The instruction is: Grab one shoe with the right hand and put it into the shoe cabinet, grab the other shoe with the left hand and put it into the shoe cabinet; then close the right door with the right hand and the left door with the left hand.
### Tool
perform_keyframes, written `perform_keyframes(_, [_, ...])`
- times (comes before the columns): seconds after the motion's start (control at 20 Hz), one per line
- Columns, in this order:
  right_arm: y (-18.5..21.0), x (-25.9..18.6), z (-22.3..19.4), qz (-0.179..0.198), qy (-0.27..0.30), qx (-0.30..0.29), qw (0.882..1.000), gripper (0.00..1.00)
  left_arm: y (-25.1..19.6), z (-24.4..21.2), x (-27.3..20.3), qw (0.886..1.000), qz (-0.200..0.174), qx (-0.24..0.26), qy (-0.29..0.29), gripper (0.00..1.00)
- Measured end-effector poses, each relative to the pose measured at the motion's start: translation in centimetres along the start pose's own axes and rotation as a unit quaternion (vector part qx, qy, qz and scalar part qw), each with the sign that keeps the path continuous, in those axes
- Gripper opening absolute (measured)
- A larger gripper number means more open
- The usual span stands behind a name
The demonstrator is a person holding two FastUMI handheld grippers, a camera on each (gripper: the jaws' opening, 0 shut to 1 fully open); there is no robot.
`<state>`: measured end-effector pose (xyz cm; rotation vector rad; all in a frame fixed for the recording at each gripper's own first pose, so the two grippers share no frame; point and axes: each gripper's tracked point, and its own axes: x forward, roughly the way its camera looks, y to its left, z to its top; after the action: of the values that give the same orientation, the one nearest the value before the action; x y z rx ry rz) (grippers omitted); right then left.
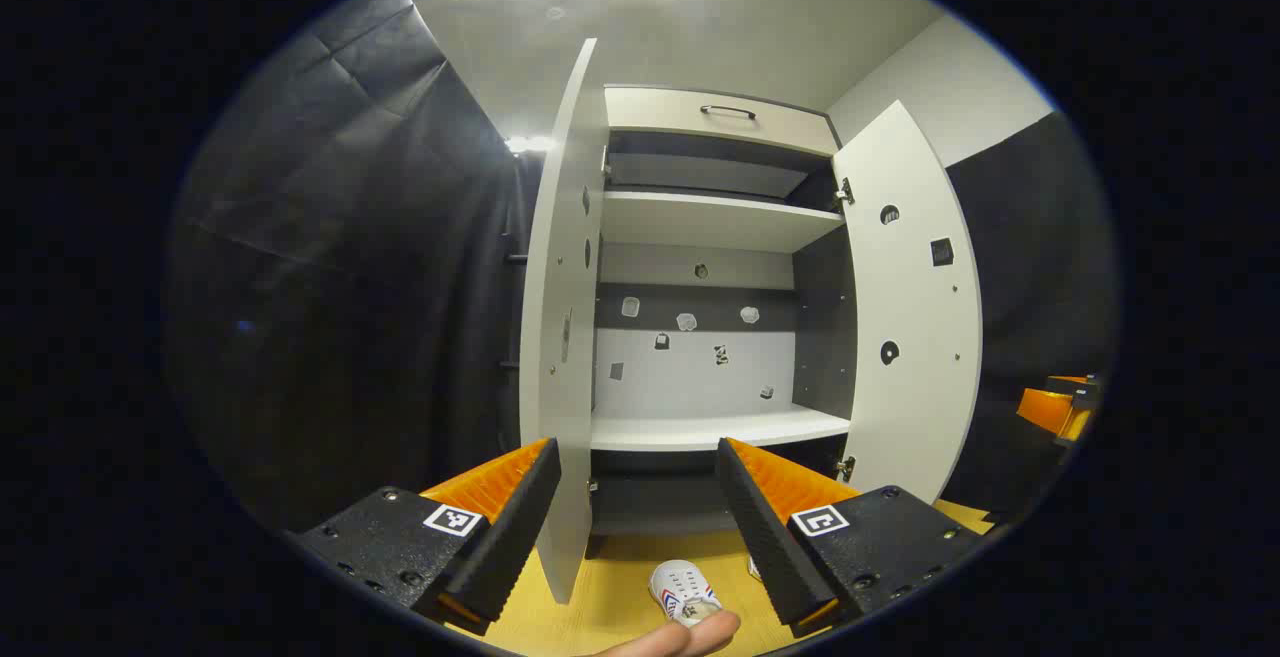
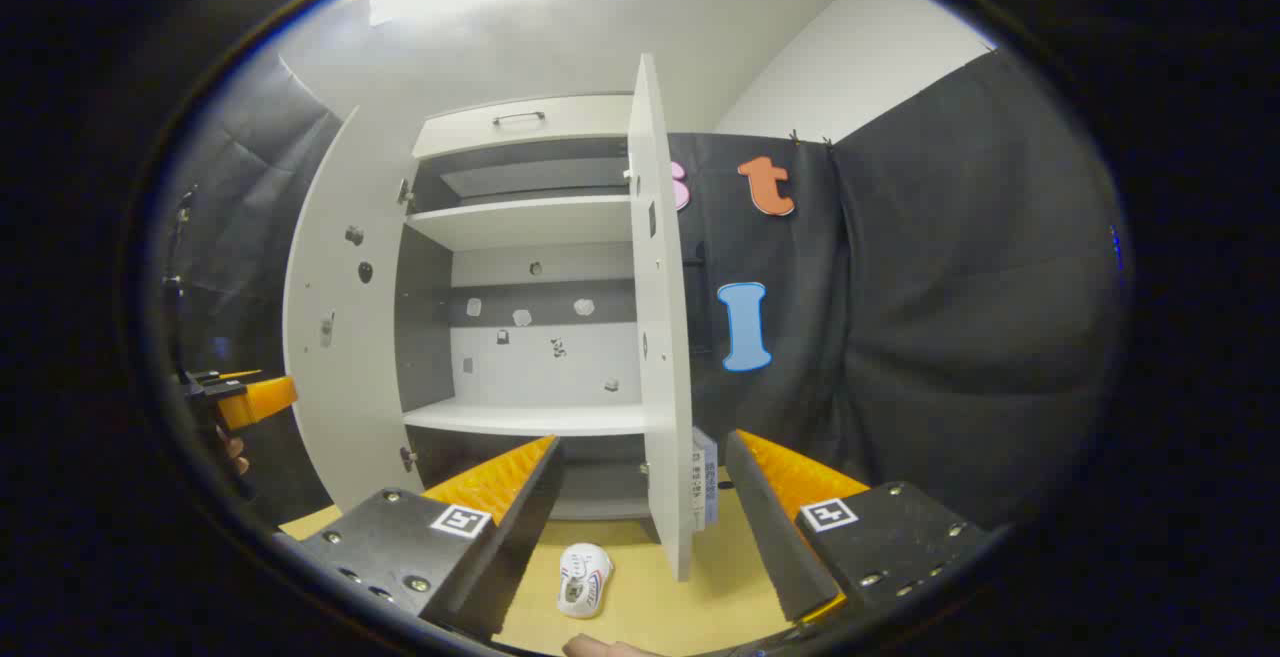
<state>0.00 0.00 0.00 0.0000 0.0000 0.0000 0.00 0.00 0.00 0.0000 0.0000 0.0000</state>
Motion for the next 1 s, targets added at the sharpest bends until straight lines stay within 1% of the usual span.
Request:
perform_keyframes(0.1, [-0.2, 0.1, -0.3, -0.003, 0.004, -0.004, 1.0, 0.96, -0.2, 0.0, 0.5, 1.0, -0.002, -0.001, -0.001, 0.96])
perform_keyframes(0.15, [-0.2, 0.1, -0.4, -0.004, 0.004, -0.003, 1.0, 0.96, -0.2, 0.0, 0.5, 1.0, -0.001, 0.002, -0.001, 0.94])
perform_keyframes(0.2, [-0.1, 0.2, -0.4, -0.002, 0.004, -0.001, 1.0, 0.96, -0.2, 0.0, 0.6, 1.0, -0.001, 0.005, 0.001, 0.94])
perform_keyframes(0.25, [-0.1, 0.3, -0.4, -0.001, 0.005, 0.0, 1.0, 0.96, -0.4, -0.1, 0.6, 1.0, -0.002, 0.005, 0.002, 0.96])
perform_keyframes(0.4, [-0.6, 0.5, -0.7, -0.008, 0.006, 0.003, 1.0, 0.96, -0.4, 0.0, 0.8, 1.0, 0.001, -0.005, 0.0, 0.96])
perform_keyframes(0.45, [-0.7, 0.5, -0.6, -0.008, 0.006, 0.005, 1.0, 0.96, -0.4, -0.2, 0.8, 1.0, 0.001, -0.009, 0.001, 0.94])
perform_keyframes(0.5, [-0.6, 0.5, -0.6, -0.007, 0.006, 0.007, 1.0, 0.96, -0.5, -0.3, 0.7, 1.0, 0.0, -0.011, 0.003, 0.96])
perform_keyframes(0.55, [-0.6, 0.5, -0.6, -0.006, 0.005, 0.007, 1.0, 0.96, -0.7, -0.4, 0.7, 1.0, -0.003, -0.01, 0.005, 0.94])
perform_keyframes(0.6, [-0.6, 0.4, -0.6, -0.006, 0.004, 0.006, 1.0, 0.96, -1.0, -0.6, 0.5, 1.0, -0.009, -0.008, 0.007, 0.96])
perform_keyframes(0.7, [-0.8, 0.4, -0.7, -0.01, 0.004, 0.002, 1.0, 0.96, -1.7, -0.6, 0.3, 1.0, -0.023, -0.004, 0.009, 0.96])
perform_keyframes(0.75, [-0.7, 0.5, -0.6, -0.012, 0.004, 0.0, 1.0, 0.96, -1.6, -0.9, 0.2, 1.0, -0.023, -0.003, 0.011, 0.94])
perform_keyframes(0.8, [-0.6, 0.5, -0.8, -0.012, 0.005, -0.001, 1.0, 0.96, -1.6, -1.0, 0.3, 1.0, -0.02, -0.001, 0.014, 0.96])
perform_keyframes(1.0, [-0.6, 0.9, -1.3, -0.013, 0.01, -0.002, 1.0, 0.96, -0.5, -1.8, 0.4, 1.0, -0.002, 0.0, 0.026, 0.96])
